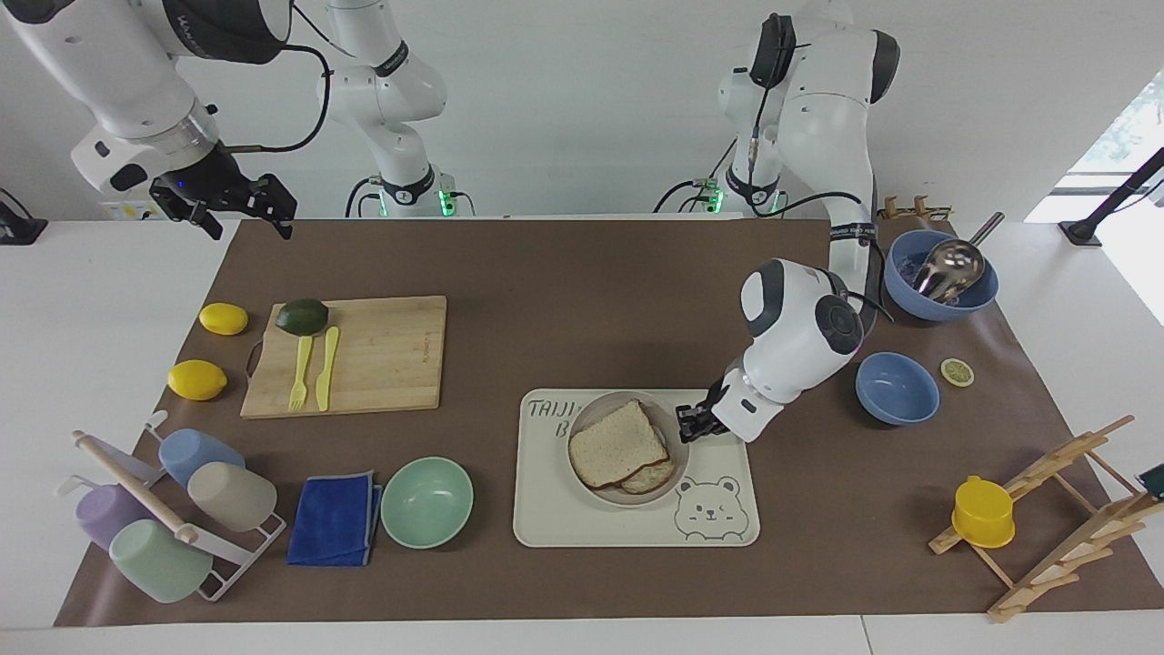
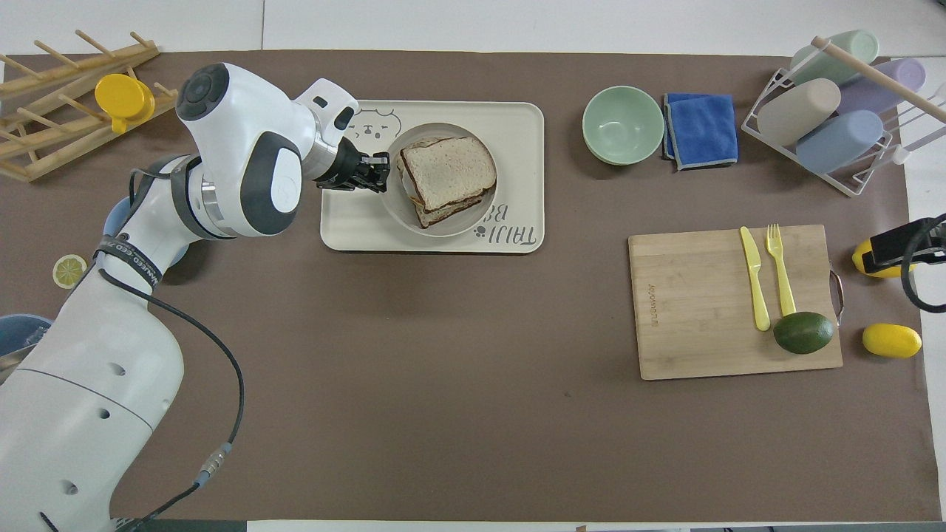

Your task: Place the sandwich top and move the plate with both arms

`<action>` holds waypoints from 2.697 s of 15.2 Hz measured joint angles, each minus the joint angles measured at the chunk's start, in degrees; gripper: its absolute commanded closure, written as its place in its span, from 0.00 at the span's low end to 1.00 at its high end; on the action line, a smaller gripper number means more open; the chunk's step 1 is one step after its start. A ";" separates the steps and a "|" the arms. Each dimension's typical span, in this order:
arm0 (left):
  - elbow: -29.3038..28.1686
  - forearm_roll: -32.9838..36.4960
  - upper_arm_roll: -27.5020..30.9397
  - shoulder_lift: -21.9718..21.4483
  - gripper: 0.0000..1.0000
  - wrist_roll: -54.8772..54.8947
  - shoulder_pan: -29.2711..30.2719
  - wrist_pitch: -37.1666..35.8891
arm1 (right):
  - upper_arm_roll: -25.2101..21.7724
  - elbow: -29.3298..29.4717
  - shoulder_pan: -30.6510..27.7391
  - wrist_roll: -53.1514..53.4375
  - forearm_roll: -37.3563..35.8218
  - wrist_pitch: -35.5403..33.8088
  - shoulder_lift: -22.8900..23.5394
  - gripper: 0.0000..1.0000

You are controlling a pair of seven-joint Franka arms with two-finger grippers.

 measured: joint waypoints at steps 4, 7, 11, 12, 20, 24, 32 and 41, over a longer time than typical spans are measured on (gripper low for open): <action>0.08 0.00 -0.02 -0.02 0.00 1.27 -0.38 0.05 | 0.03 0.00 0.00 0.00 0.00 0.00 0.00 0.00; 0.44 0.00 0.32 -0.06 0.00 3.44 0.03 -2.04 | 0.08 0.04 0.33 0.00 0.00 0.01 0.00 0.00; 2.41 -0.01 0.72 -2.28 0.00 5.91 3.61 -8.10 | 0.12 0.07 1.04 0.00 0.00 0.01 0.00 0.00; 2.50 -0.01 0.89 -3.90 0.00 6.04 4.43 -9.53 | 0.12 0.07 1.05 0.00 0.00 0.01 0.00 0.00; 1.98 12.24 6.67 -16.43 0.00 6.18 5.20 -22.31 | -0.01 0.07 1.02 0.00 0.00 0.01 0.00 0.00; 1.99 17.62 9.35 -23.97 0.00 6.19 5.40 -30.60 | -0.16 0.07 0.92 0.00 0.00 0.01 0.00 0.00; 1.53 20.84 3.97 -35.10 0.00 6.27 13.04 -47.94 | -0.16 0.06 0.92 0.00 0.00 -0.07 0.00 0.00; -5.00 20.85 -1.68 -32.90 0.00 6.26 18.62 -42.74 | -0.16 0.06 0.92 0.00 0.00 -0.07 0.00 0.00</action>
